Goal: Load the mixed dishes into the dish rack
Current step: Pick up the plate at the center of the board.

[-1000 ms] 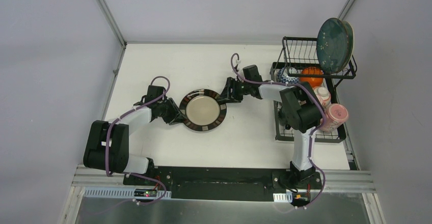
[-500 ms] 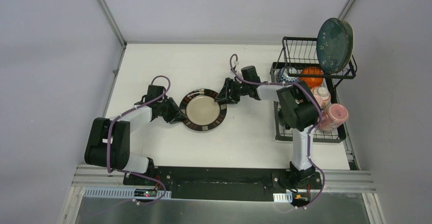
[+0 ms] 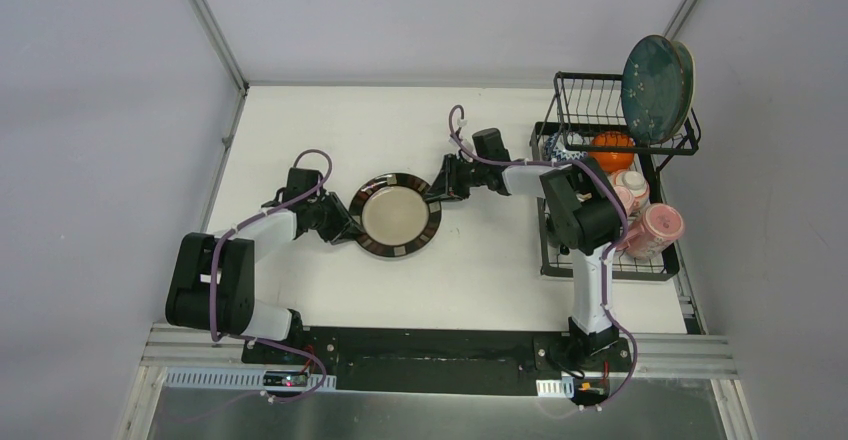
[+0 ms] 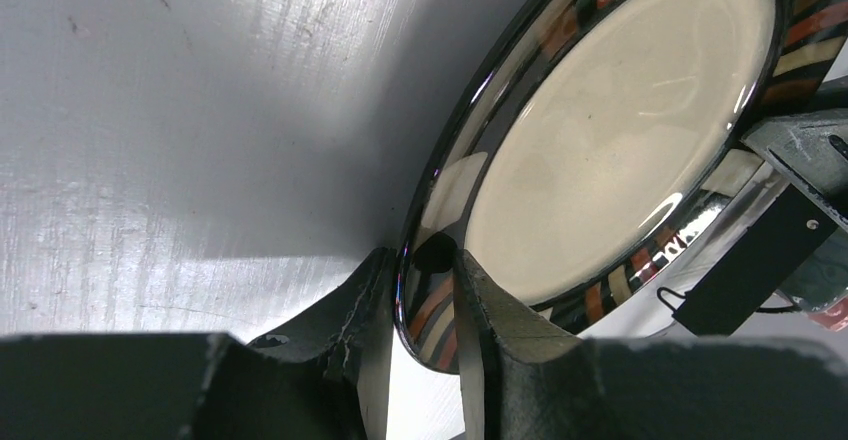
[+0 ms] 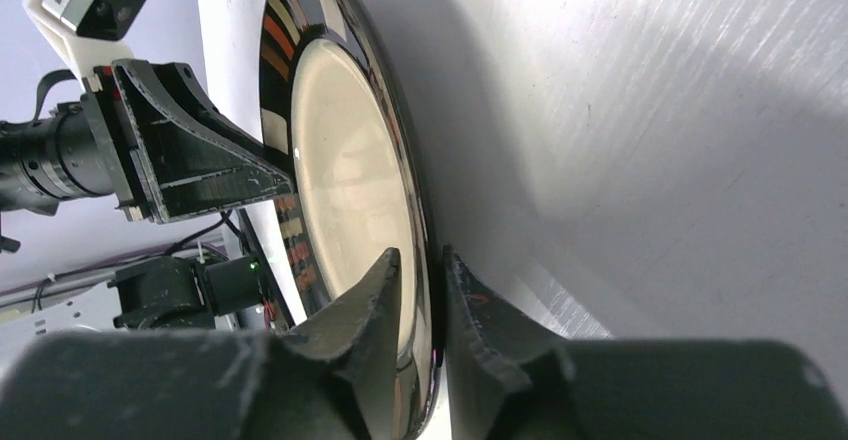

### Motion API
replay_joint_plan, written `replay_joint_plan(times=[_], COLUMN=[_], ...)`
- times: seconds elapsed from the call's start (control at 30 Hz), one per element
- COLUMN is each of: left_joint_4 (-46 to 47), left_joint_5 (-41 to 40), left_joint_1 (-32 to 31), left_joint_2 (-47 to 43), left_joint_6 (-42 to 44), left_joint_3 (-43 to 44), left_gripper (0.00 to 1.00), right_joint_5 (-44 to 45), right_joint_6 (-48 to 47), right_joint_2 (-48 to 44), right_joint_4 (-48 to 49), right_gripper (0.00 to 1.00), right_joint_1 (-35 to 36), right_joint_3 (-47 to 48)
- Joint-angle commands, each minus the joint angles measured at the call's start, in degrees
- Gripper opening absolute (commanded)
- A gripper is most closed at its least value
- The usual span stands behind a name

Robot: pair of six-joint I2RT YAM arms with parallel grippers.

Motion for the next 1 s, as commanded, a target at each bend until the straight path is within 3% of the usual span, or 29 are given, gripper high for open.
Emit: replay_joint_plan(times=[0.0, 0.17, 0.33, 0.5, 0.67, 0.83, 0.9, 0.97], left_joint_4=[3.6, 3.73, 7.02, 9.82, 14.77, 13.7, 10.82, 9.74], left_joint_5=[1.69, 2.72, 7.73, 10.56, 11.88, 11.0, 9.15, 7.59], left_joint_1=[-0.42, -0.42, -0.42, -0.42, -0.42, -0.42, -0.47, -0.45], left_joint_2=[-2.65, -3.03, -3.09, -4.49, -6.87, -7.17, -7.12, -7.45], left_joint_6=[-1.56, -1.44, -1.4, -1.29, -2.37, -3.26, -3.36, -3.73], left_joint_3=[-0.24, 0.1, 0.12, -0.03, -2.09, -1.62, -0.91, -0.9], left_gripper=[0.26, 0.26, 0.16, 0.02, 0.0, 0.0, 0.05, 0.09], right_joint_5=[-7.92, -11.13, -16.69, -15.98, -14.85, -13.55, -11.68, -8.34], right_joint_6=[-0.23, 0.68, 4.56, 5.56, 5.6, 5.93, 5.87, 6.35], right_joint_2=[-2.6, -4.36, -5.78, -6.04, -4.48, -4.77, -6.76, -9.09], right_joint_4=[3.97, 8.0, 19.1, 18.91, 16.33, 15.93, 15.9, 15.42], right_gripper=[0.2, 0.15, 0.25, 0.3, 0.3, 0.11, 0.0, 0.0], right_joint_1=[2.73, 2.68, 3.03, 3.12, 3.2, 3.17, 2.98, 2.33], right_joint_3=[2.22, 0.75, -2.4, -2.09, -0.41, -0.29, -0.88, -1.74])
